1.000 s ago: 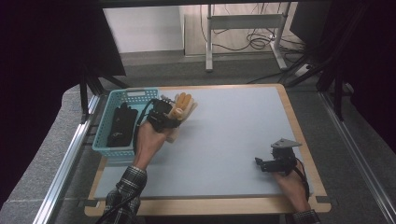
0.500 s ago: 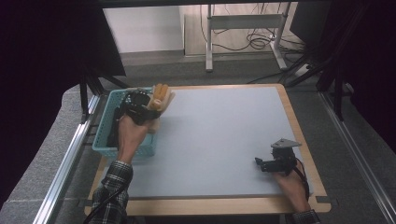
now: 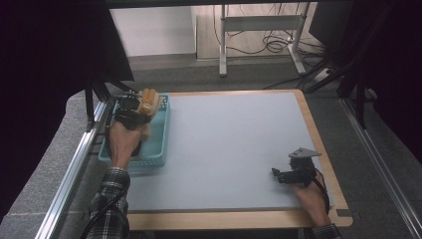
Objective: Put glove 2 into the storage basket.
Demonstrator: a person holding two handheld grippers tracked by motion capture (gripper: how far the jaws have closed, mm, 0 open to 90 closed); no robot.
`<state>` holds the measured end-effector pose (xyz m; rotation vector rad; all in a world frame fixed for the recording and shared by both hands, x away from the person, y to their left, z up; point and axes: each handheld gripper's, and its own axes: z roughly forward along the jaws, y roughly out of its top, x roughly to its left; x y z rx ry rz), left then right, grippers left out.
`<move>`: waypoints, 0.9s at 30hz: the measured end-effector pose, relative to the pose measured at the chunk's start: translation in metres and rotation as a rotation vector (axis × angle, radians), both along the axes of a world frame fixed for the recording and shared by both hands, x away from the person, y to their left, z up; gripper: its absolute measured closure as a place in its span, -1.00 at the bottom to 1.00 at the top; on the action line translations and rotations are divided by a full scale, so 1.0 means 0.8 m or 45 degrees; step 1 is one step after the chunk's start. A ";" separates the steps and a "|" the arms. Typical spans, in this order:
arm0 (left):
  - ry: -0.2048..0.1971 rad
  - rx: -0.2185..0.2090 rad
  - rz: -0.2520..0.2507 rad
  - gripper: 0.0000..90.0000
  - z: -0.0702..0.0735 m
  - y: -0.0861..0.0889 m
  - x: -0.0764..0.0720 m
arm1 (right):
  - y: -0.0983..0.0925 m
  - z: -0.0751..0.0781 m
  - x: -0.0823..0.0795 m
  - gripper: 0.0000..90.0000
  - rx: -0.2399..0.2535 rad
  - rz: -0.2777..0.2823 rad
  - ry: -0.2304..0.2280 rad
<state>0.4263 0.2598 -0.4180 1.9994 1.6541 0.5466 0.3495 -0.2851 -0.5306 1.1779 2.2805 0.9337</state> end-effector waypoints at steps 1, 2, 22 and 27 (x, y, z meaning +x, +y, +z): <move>0.015 0.003 0.010 0.28 -0.003 0.001 0.002 | 0.000 0.000 0.000 -0.82 0.000 0.000 0.000; 0.029 0.003 0.017 0.27 -0.007 0.002 0.005 | 0.000 0.000 0.000 -0.82 0.000 0.000 0.000; 0.251 0.025 0.011 0.21 -0.079 -0.015 0.055 | 0.000 0.000 0.000 -0.82 0.001 0.001 -0.002; 0.276 0.026 -0.010 0.14 -0.088 -0.022 0.062 | 0.000 0.000 0.000 -0.82 0.001 0.001 -0.002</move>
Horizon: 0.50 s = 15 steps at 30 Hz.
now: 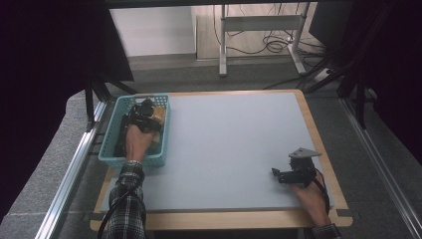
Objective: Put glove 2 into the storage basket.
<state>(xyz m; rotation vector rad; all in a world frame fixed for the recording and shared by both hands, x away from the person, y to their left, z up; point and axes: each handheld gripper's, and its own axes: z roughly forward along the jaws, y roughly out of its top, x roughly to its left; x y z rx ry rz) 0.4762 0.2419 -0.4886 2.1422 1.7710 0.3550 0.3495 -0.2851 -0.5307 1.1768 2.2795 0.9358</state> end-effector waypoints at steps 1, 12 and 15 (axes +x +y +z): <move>0.005 0.000 -0.008 0.12 -0.001 -0.002 0.001 | 0.000 0.000 0.000 -0.82 0.000 0.000 0.000; 0.039 -0.038 0.008 -0.76 -0.003 0.009 0.001 | 0.000 0.000 0.000 -0.82 0.000 0.000 0.000; -0.011 -0.043 0.002 -0.82 0.010 0.011 -0.003 | 0.000 0.000 0.000 -0.82 0.000 0.000 0.000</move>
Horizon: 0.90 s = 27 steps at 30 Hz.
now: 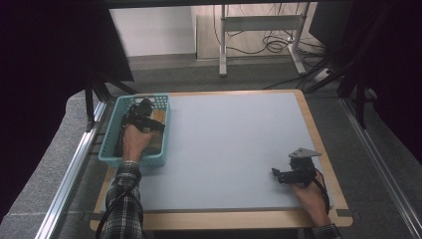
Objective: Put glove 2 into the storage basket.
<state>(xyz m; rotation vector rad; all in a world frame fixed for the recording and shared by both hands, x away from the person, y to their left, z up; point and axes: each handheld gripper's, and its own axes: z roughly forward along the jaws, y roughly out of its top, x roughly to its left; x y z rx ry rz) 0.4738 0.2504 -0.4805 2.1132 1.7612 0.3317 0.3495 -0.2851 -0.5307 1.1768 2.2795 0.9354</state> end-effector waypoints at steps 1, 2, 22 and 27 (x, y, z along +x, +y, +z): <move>-0.013 -0.014 -0.006 -0.83 0.006 0.002 -0.002 | 0.000 0.000 0.000 -0.82 0.000 0.000 0.000; -0.032 -0.034 -0.013 -0.83 0.012 0.004 -0.004 | 0.000 0.000 0.000 -0.82 -0.001 0.000 0.000; -0.024 0.094 0.029 0.94 -0.009 0.026 -0.007 | 0.000 0.000 0.000 -0.82 0.000 0.000 0.000; -0.019 0.048 0.004 0.98 -0.015 0.007 0.004 | 0.000 0.000 0.000 -0.82 0.000 0.000 0.000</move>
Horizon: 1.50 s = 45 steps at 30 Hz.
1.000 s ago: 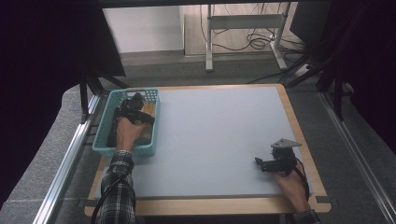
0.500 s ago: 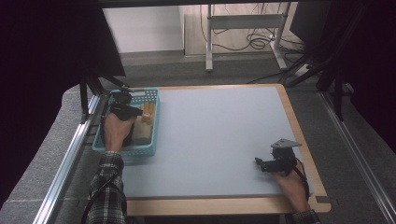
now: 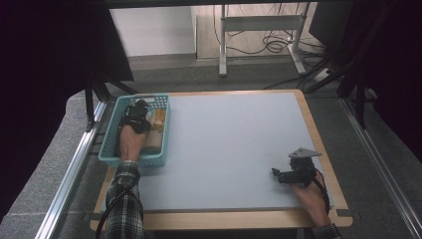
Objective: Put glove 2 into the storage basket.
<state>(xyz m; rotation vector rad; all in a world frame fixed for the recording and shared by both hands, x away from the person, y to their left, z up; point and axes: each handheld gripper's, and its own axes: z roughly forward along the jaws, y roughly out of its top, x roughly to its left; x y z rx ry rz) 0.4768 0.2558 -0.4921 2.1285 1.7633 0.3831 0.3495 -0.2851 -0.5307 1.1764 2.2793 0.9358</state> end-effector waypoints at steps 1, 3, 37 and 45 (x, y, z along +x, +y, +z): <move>-0.002 0.002 -0.005 1.00 0.000 -0.004 0.001 | 0.000 0.000 0.000 -0.82 0.000 0.000 0.000; -0.009 0.005 -0.013 1.00 0.001 -0.007 0.002 | 0.000 0.000 0.000 -0.82 0.000 0.000 0.000; -0.235 -0.068 0.142 -0.45 0.039 0.054 -0.035 | 0.000 0.000 0.000 -0.82 0.000 0.000 0.000; -0.263 -0.113 0.118 -0.85 0.047 0.061 -0.046 | 0.000 0.000 0.000 -0.82 0.000 0.000 0.000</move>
